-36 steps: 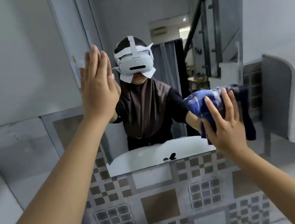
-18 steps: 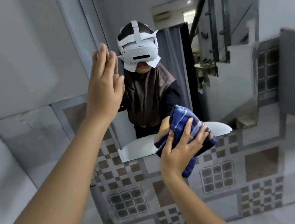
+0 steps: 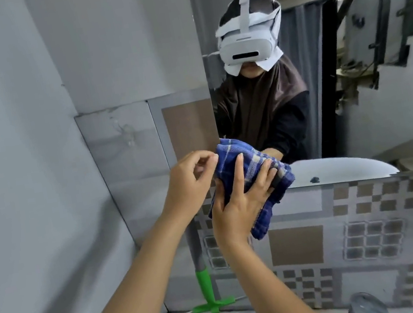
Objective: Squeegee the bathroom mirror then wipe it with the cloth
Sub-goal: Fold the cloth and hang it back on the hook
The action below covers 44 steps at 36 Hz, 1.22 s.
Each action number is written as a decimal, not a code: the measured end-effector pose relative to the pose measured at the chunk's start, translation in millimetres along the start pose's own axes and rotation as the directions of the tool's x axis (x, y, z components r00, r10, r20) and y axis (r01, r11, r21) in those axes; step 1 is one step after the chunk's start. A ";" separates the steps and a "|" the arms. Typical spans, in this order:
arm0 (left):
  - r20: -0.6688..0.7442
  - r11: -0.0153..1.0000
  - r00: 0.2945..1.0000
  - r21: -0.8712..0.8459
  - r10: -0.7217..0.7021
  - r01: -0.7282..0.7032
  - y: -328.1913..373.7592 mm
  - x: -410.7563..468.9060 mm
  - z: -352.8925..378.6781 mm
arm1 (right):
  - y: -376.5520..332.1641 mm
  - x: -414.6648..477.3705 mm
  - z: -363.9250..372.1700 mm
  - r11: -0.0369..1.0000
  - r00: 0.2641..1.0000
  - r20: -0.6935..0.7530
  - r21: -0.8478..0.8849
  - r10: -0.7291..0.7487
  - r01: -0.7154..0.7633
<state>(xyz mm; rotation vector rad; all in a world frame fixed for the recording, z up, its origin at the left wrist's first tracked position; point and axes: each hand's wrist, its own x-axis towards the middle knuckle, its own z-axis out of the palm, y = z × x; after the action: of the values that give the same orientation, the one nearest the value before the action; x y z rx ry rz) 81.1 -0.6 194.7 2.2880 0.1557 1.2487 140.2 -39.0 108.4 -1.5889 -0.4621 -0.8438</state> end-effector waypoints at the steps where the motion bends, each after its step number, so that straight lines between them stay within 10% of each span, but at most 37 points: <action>1: -0.001 0.999 0.999 -0.034 -0.043 0.043 -1.4 -1.5 -0.9 | -0.3 -1.6 0.6 1.000 1.000 0.012 -0.005 -0.006 0.006; 19: -0.012 0.988 0.988 -0.013 -0.152 0.152 2.9 2.8 7.6 | 5.7 -5.6 -44.7 0.987 0.943 0.329 -0.120 -0.057 0.102; 25: 0.046 0.998 0.997 0.036 -0.060 0.058 26.3 -0.5 -9.6 | -7.5 10.7 -89.9 0.979 0.897 0.410 0.177 -0.164 0.098; 30: 0.200 0.992 0.978 0.102 0.054 -0.075 47.5 -17.5 -33.4 | -25.5 36.7 -119.9 0.847 0.821 0.567 0.469 -0.072 -0.250; 44: 0.169 0.991 0.982 0.091 0.085 -0.101 89.1 -88.6 -81.6 | -45.5 23.5 -172.5 0.830 0.689 0.700 0.489 -0.190 -0.268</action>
<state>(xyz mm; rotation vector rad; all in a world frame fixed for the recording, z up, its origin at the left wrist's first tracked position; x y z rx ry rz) -48.2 -75.0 208.1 2.4983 0.0530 1.1122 78.5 -200.1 159.6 -1.2969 -1.1355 0.0545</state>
